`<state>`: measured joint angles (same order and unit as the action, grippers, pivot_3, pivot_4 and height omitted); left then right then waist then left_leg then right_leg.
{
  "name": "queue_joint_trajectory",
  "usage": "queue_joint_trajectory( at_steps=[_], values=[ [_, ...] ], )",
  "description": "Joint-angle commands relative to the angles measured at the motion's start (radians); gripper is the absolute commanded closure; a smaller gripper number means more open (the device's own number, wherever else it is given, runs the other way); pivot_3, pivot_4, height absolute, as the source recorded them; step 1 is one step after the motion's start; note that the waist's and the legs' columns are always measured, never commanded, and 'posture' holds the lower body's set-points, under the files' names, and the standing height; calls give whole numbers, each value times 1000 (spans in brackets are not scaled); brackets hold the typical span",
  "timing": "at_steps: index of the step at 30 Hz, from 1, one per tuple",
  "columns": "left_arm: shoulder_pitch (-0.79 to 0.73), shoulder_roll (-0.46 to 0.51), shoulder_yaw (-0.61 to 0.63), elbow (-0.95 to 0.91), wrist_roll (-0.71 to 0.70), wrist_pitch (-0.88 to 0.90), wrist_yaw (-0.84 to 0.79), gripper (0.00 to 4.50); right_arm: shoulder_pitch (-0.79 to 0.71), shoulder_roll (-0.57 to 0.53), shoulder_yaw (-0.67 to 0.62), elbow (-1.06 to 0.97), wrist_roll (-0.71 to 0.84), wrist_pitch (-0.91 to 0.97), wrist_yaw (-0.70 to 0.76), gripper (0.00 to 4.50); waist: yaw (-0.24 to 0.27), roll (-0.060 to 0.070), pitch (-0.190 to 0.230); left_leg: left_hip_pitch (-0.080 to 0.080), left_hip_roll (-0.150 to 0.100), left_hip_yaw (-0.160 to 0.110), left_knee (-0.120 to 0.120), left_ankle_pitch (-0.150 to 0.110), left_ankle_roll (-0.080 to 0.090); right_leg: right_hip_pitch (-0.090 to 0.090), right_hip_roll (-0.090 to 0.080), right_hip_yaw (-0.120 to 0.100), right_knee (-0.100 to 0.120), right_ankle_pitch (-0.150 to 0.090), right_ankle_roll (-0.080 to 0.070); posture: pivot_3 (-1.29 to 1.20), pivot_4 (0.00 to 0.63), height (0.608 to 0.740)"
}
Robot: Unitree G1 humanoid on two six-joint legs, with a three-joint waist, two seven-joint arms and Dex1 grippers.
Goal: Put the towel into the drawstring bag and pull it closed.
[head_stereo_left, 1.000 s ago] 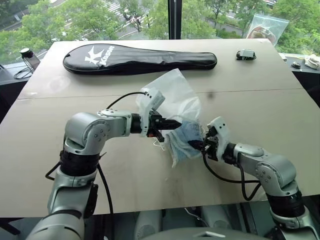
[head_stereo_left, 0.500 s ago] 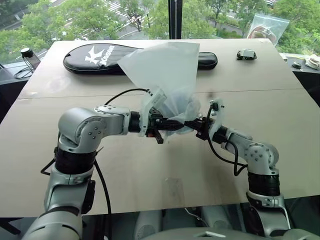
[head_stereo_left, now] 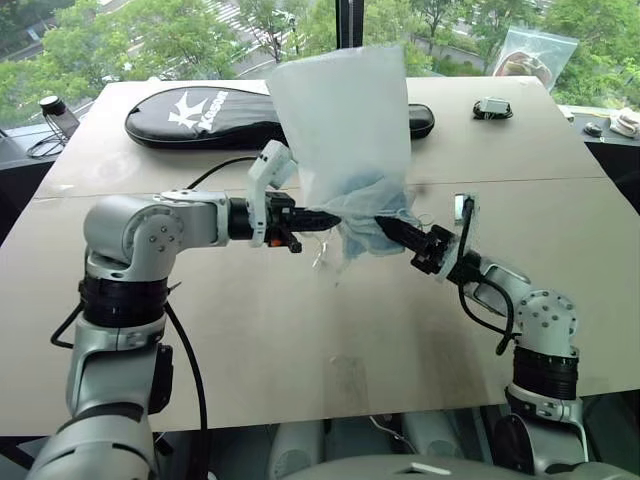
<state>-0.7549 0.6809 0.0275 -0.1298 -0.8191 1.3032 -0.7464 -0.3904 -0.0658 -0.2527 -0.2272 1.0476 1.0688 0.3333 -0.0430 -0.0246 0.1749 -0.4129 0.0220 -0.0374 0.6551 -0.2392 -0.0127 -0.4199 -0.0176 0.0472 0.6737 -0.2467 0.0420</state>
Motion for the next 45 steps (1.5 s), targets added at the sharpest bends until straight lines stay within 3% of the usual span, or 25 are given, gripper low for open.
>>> queue_joint_trajectory(
  at_steps=[1, 5, 9, 13, 15, 21, 26, 36, 41, 45],
  values=[
    [-17, -3, 7, -21, -47, 55, -24, 4500, -41, 29, -19, -8, 51, -50, -32, 4419, 0, 0, 0, 0, 0, 0, 0, 0, 0, 0, 0, 0, 0, 0, 0, 0, 150, 740],
    [-51, -48, 33, 2, -29, 26, 21, 4500, -30, -6, 16, -48, 72, -22, -11, 4419, 6, 0, 0, 0, 0, 0, 0, 0, 0, 0, 0, 0, 0, 0, 0, 0, 150, 740],
    [-142, -128, 85, 42, -72, 58, 64, 4500, 2, -172, 216, -122, -115, -17, 25, 4419, 9, 0, 0, -2, -1, -1, 2, 0, 0, 0, -1, -1, -1, 0, 0, 0, 150, 740],
    [-159, -169, 101, 27, -91, 83, 92, 4500, -10, -213, 275, -124, -173, -54, 41, 4420, -4, 0, 0, -1, 0, 0, 1, 0, 0, 0, 0, 0, 0, 0, 0, 0, 150, 740],
    [-157, -181, 111, 30, -95, 93, 109, 4500, -16, -202, 272, -119, -177, -65, 41, 4420, -4, 0, 0, 0, 0, 0, 1, 0, 0, 0, 1, 1, 1, 0, 0, 0, 150, 740],
    [-64, -146, 97, -3, -102, 141, 111, 4500, -31, -48, 92, -62, 14, -85, -30, 4420, -1, 0, 0, 0, 0, 1, 1, 0, 0, 0, 0, 1, 1, 0, 0, 0, 150, 740],
    [-38, -141, 124, -14, -134, 187, 115, 4500, -42, -33, 16, -11, 76, -84, -91, 4420, 7, 0, 0, -1, 0, 0, 2, 0, 0, 0, -1, 0, 0, 0, 0, 0, 150, 740],
    [-78, -389, 211, -41, -256, 310, 242, 4500, -108, 67, 105, 45, -51, -196, -138, 4421, 0, 0, 0, -1, 0, 0, 2, 0, 0, 0, 0, 0, 1, 0, 0, 0, 150, 740],
    [-47, -431, 234, -47, -307, 311, 318, 4500, -105, 172, 28, 55, 80, -215, -189, 4421, 1, 0, 0, -1, 0, 0, 2, 0, 0, 0, 0, 0, 1, 0, 0, 0, 150, 740],
    [-40, -424, 280, -57, -282, 294, 371, 4500, -50, 136, 11, -11, 155, -161, -204, 4421, 5, 0, 0, -1, 0, 0, 2, 0, 0, 0, -1, 0, 1, 0, 0, 0, 150, 740]
  ],
)
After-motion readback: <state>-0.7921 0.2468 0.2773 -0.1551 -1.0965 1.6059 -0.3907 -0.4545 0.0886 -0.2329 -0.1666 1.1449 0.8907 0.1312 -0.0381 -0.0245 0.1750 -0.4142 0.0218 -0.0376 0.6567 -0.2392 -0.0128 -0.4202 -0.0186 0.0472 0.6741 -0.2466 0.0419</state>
